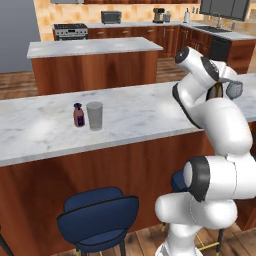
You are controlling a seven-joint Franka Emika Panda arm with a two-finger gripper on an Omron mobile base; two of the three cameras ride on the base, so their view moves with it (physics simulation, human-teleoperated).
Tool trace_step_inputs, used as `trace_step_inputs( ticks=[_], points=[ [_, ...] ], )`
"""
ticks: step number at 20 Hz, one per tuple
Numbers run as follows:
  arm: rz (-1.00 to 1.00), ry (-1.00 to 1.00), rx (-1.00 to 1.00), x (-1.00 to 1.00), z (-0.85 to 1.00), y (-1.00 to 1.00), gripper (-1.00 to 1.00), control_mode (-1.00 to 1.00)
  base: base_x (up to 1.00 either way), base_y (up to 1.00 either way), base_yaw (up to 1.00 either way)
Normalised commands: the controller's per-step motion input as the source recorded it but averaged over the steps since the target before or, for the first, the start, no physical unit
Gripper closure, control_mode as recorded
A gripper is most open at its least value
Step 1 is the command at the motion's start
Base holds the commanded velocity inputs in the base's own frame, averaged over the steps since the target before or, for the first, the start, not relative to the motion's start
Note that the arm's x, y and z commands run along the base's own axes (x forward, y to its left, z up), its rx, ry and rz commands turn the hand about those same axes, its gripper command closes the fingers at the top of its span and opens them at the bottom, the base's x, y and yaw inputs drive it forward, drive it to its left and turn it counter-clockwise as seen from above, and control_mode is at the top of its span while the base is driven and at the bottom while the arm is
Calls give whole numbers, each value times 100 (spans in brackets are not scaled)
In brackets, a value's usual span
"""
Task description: There is a wine glass and glass cup on the dining counter. Place the wine bottle next to the wine glass and the juice bottle next to the glass cup.
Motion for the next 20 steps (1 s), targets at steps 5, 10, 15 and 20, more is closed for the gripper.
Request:
trace_step_inputs(
  ticks=[5,10,15,20],
  points=[
    [3,0,0,43,-29,-24,100,-100,0,0,0],
    [3,-1,0,42,-30,-20,100,-100,0,0,0],
    [3,0,0,44,-20,-25,100,-100,0,0,0],
    [3,0,0,38,-17,-24,100,-100,0,0,0]
  ],
)
